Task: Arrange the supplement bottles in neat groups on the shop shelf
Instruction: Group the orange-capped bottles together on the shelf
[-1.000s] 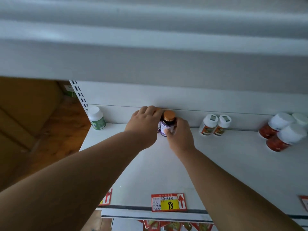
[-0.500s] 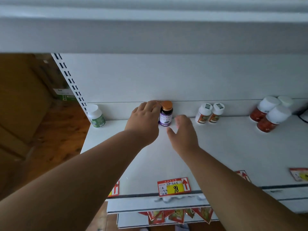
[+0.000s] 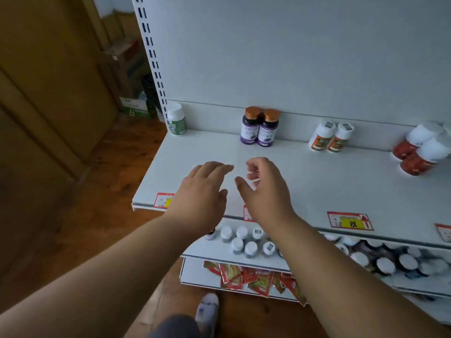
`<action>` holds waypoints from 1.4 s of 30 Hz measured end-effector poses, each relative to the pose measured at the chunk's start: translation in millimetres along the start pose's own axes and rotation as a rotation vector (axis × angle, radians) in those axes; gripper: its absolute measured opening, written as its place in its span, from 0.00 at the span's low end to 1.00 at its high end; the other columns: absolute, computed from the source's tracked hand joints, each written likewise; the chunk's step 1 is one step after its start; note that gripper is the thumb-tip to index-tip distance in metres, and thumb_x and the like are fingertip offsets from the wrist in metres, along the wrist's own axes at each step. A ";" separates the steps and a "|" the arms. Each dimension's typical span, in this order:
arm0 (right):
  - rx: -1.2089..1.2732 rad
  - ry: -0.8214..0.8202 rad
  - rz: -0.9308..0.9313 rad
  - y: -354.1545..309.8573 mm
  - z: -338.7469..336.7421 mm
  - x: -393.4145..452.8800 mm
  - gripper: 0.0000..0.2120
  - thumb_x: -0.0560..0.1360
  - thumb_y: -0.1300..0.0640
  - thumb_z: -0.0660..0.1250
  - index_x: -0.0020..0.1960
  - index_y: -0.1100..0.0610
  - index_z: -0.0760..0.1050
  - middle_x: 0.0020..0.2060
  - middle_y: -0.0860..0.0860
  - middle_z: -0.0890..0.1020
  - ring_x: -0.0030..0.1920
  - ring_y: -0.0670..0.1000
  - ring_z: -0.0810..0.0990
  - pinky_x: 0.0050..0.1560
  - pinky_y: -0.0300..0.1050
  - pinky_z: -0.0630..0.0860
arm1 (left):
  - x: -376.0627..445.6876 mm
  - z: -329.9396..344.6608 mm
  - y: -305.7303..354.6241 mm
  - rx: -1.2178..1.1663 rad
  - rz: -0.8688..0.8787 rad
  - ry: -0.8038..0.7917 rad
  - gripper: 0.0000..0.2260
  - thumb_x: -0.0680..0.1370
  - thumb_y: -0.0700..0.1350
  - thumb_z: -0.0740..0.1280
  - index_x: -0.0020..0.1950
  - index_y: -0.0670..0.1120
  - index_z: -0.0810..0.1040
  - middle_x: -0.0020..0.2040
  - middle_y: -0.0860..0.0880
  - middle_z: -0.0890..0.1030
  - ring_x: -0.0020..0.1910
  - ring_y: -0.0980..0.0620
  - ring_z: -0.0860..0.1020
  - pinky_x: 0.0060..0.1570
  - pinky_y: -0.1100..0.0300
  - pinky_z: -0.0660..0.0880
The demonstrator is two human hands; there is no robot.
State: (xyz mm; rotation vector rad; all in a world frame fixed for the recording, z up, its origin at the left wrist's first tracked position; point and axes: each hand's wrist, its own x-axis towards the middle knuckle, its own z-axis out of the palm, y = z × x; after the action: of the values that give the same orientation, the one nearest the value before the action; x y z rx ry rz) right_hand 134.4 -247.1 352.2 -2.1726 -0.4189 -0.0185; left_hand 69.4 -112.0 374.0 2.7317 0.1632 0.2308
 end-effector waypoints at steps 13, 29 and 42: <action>-0.006 -0.114 0.087 2.3 74.5 -91.9 0.15 0.76 0.52 0.71 0.61 0.49 0.72 0.56 0.44 0.76 0.50 0.40 0.76 0.47 0.28 0.74 | -86.0 40.1 -70.7 -0.147 -0.071 -0.129 0.20 0.79 0.42 0.67 0.71 0.48 0.73 0.69 0.49 0.75 0.69 0.49 0.72 0.67 0.54 0.70; -0.369 -0.389 0.212 156.5 241.7 -54.4 0.18 0.76 0.51 0.69 0.64 0.51 0.71 0.61 0.53 0.74 0.55 0.55 0.79 0.50 0.42 0.72 | -82.3 174.4 -190.3 -0.150 -0.228 -0.320 0.21 0.81 0.47 0.64 0.74 0.53 0.68 0.71 0.53 0.72 0.69 0.51 0.70 0.66 0.58 0.70; -0.742 -0.543 0.125 222.5 310.6 -4.5 0.17 0.78 0.61 0.62 0.66 0.56 0.67 0.60 0.59 0.68 0.49 0.61 0.77 0.45 0.48 0.72 | -92.4 238.4 -221.3 -0.219 -0.368 -0.292 0.21 0.81 0.45 0.65 0.74 0.52 0.69 0.69 0.53 0.74 0.64 0.53 0.74 0.60 0.61 0.73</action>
State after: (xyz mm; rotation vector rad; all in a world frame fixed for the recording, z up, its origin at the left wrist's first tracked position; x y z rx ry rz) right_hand 154.8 -123.8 -8.9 -2.9290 -0.6513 0.5796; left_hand 4.7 -11.8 57.6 2.4263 0.5170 -0.2381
